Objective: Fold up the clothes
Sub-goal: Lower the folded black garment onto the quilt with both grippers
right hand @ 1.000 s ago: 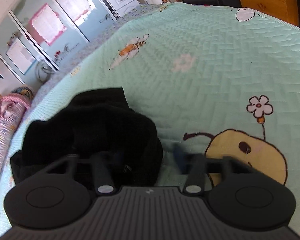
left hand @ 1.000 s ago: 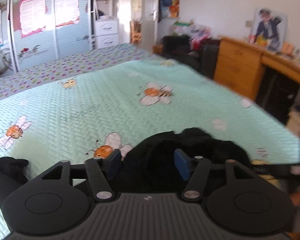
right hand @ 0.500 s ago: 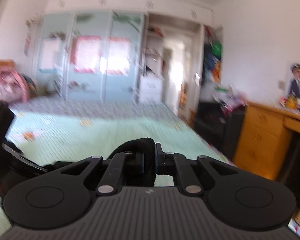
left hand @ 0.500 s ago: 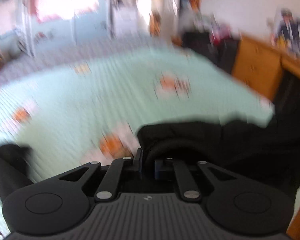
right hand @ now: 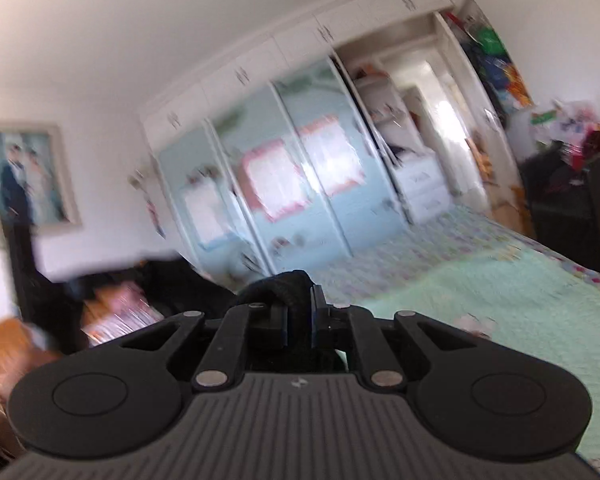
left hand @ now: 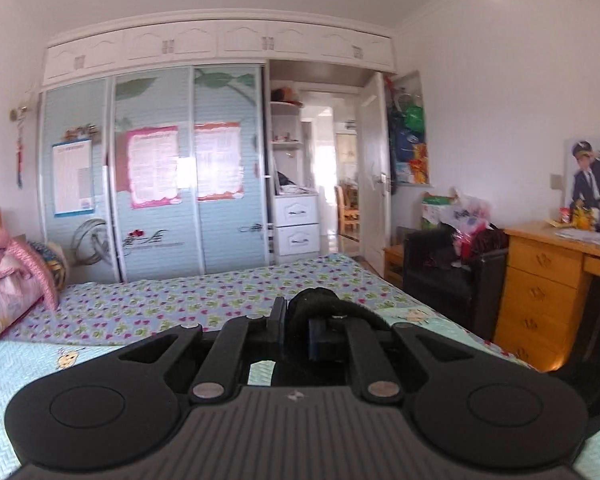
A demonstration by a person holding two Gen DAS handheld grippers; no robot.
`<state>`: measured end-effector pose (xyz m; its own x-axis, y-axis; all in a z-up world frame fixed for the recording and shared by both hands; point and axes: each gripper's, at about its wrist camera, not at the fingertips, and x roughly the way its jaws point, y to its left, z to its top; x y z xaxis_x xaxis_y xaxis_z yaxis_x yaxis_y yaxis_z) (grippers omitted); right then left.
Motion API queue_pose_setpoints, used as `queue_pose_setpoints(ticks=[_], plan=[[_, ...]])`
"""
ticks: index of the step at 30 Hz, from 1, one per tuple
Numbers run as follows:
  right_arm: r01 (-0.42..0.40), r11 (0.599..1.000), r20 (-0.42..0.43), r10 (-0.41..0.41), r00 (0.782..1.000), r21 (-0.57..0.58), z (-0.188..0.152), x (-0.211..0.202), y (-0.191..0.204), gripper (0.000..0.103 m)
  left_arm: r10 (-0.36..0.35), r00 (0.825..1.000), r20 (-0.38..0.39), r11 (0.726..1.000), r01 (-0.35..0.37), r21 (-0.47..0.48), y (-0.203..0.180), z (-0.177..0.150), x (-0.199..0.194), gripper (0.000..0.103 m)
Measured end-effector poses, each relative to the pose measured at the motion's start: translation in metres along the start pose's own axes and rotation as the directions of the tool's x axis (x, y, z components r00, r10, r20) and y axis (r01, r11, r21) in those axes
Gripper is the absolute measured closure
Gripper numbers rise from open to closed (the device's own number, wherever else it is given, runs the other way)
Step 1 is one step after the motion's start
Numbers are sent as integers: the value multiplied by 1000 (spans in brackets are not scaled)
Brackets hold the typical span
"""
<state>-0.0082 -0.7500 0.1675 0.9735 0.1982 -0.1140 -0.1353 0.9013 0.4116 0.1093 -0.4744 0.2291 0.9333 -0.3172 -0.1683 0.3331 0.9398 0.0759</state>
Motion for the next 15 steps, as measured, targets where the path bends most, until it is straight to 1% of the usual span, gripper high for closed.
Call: queue_pose_setpoints(ticks=[2,3,6,8,9,10,11,12,13,14,15], plan=[[63,998,-43,-62,997,26,-11,3,-17,92,-42,999,-19,999,42,20,-14,-6,10,94],[87,995,-45,-85,995,41,-17,0,-25,92,-61,998,-29,998,62,33,-21,-11,16,94],[172,985,-42,-170,984,30,-34,-12,-44,92,-125,989,-77,991,129,46,-49,-32,30,94],[251,968,-72,-249,966,19,-46,-12,-64,92,-185,974,-131,979,194,61,-70,-53,37,94],[291,957,-87,-288,954,13,-52,-12,-74,90,-218,962,-163,971,231,64,-81,-66,39,93],[341,940,-121,-337,934,16,-59,-11,-87,82,-258,944,-205,960,275,59,-92,-78,43,92],[407,913,-182,-396,900,29,-66,-7,-105,75,-298,919,-260,946,320,46,-103,-94,48,89],[469,882,-239,-445,863,52,-74,-6,-122,65,-336,888,-314,931,364,31,-113,-110,53,84],[525,846,-290,-481,827,93,-82,-8,-138,63,-373,852,-367,914,405,13,-123,-126,59,80],[562,817,-323,-502,802,126,-89,-12,-150,63,-388,820,-421,905,426,-4,-130,-141,66,77],[574,804,-330,-506,797,153,-94,-19,-155,63,-401,785,-473,896,444,-22,-137,-157,73,68]])
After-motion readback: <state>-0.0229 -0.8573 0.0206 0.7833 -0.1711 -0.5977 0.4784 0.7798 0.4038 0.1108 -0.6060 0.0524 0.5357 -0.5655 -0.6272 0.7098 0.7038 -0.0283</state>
